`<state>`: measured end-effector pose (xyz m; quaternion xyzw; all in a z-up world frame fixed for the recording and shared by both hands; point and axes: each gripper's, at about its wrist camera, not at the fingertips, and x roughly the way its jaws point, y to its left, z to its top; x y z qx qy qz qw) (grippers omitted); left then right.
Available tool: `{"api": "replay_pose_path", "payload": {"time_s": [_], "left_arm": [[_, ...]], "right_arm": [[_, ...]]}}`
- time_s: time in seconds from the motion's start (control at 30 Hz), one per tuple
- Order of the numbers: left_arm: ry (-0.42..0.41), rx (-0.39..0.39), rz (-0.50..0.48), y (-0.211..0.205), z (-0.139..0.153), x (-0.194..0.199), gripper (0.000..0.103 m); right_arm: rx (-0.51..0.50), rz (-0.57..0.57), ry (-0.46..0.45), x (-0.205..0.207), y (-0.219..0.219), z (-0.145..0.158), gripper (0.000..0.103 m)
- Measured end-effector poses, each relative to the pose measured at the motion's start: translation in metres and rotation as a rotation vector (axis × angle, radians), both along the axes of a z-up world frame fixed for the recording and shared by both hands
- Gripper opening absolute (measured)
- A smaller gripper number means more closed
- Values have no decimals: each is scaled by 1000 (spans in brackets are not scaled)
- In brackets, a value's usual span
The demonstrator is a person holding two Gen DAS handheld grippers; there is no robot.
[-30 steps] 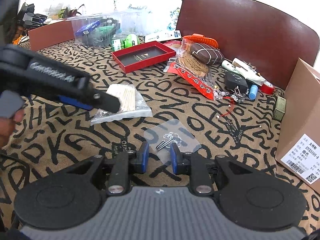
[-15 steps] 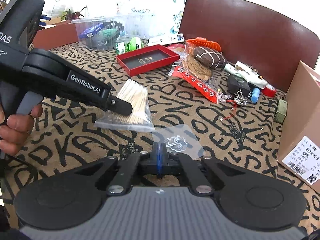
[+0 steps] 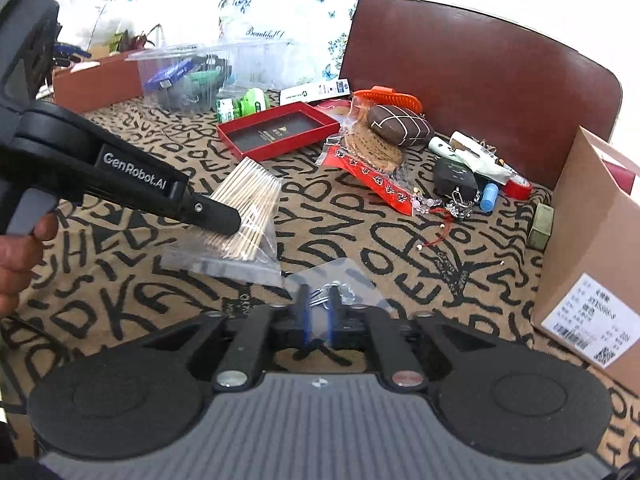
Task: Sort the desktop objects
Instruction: 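Grasp the toothpick bag with the left gripper while the right grasps the clear keychain bag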
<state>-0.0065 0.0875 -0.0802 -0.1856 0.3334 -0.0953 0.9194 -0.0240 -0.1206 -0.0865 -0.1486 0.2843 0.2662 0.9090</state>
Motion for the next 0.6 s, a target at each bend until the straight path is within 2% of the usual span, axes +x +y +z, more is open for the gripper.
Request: {"api": "replay_pose_path", "payload": {"time_s": [0.07, 0.17, 0.2, 0.27, 0.37, 0.6], "left_arm": [[0, 3, 0, 0, 0, 0, 6], [4, 5, 2, 1, -1, 0, 6], [6, 6, 2, 1, -1, 1, 6], [6, 7, 0, 1, -1, 0, 6], [-3, 5, -9, 0, 1, -1, 6], [-46, 5, -46, -9, 17, -3, 6]], "right_arm": [[-6, 3, 11, 5, 3, -3, 22], [-8, 30, 29, 8, 8, -8, 22], [-11, 34, 34, 7, 9, -10, 19], [-9, 35, 29, 6, 8, -9, 7], [4, 38, 22, 3, 5, -5, 1], [39, 29, -26, -5, -5, 13, 0]]}}
